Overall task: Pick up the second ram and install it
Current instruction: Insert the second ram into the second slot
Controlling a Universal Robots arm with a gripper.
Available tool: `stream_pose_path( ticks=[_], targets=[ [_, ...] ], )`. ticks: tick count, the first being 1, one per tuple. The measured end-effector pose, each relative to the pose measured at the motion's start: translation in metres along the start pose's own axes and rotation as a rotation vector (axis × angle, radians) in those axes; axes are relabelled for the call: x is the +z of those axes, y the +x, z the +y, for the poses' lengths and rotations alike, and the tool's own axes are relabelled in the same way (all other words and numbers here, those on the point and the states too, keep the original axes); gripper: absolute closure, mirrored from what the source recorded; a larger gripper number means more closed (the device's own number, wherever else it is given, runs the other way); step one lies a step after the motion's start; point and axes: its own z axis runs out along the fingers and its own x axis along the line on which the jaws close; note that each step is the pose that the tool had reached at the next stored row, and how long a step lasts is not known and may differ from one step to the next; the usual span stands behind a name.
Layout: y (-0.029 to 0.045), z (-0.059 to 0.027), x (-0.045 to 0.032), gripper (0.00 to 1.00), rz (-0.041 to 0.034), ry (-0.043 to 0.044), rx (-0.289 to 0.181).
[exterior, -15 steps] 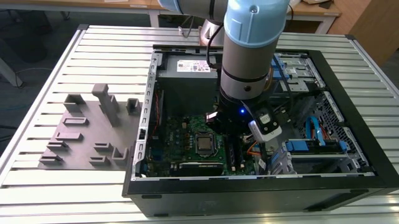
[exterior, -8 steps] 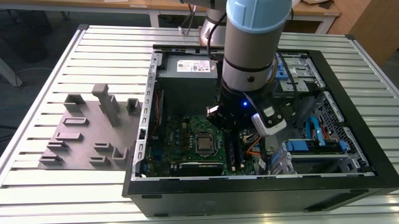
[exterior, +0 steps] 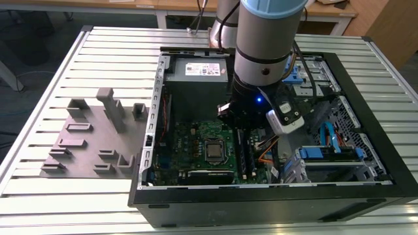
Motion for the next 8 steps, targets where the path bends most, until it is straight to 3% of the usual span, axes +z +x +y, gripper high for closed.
stream_pose_path(
  ticks=[8],
  targets=[
    [0.0000,0.0001,-0.0001,0.93,0.0001,0.0003,0.000]
  ],
)
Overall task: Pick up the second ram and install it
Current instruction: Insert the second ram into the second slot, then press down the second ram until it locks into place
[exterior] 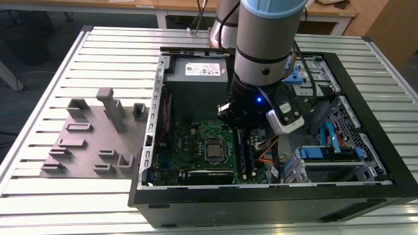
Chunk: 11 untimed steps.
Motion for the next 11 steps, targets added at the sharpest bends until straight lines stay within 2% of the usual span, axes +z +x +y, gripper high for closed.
stream_pose_path(
  ticks=[6,8,10,11],
  targets=[
    [0.0000,0.0000,0.0000,0.93,0.0001,-0.0020,0.000],
    [0.0000,0.0000,0.0003,0.93,0.0006,-0.0164,0.001],
    [0.0001,0.0003,0.0009,0.93,0.0013,-0.0379,0.003],
    [0.0002,0.0008,0.0012,0.93,0.0017,-0.0520,0.004]
  ],
)
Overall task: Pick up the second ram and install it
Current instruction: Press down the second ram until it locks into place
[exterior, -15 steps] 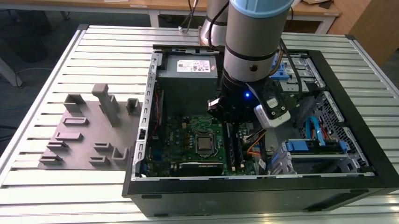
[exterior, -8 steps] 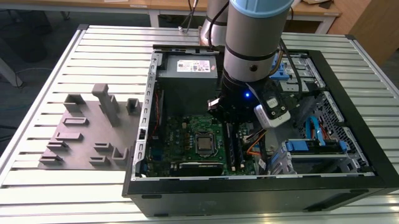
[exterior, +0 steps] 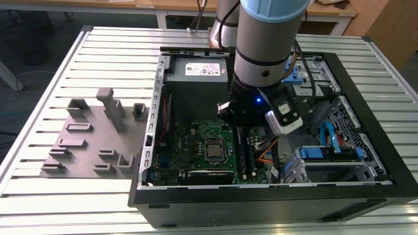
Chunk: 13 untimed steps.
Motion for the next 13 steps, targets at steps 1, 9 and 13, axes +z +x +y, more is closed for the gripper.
stream_pose_path(
  ticks=[1,9,13],
  targets=[
    [0.0001,0.0009,0.0008,0.93,0.0003,-0.0083,0.001],
    [0.0018,0.0209,0.0105,0.93,-0.0004,0.0096,-0.001],
    [0.0032,0.0225,0.0176,0.93,-0.0003,0.0092,-0.001]
  ],
)
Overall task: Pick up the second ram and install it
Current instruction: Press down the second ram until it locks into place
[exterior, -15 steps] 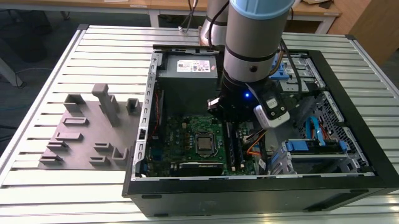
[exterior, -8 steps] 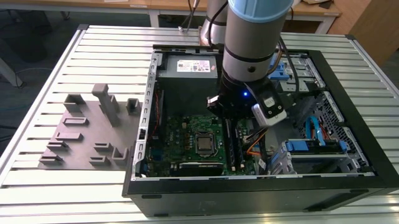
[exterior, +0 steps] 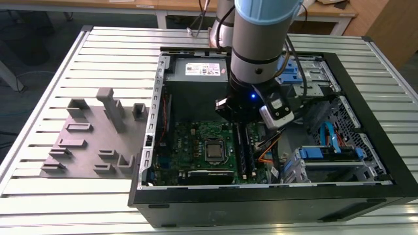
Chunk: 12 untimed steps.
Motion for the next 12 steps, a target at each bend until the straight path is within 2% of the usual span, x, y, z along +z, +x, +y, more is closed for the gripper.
stream_pose_path(
  ticks=[3,12],
  targets=[
    [0.0007,0.0017,0.0047,0.93,0.0000,0.0000,0.000],
    [0.0015,0.0046,0.0123,0.93,0.0000,-0.0001,0.000]
  ],
)
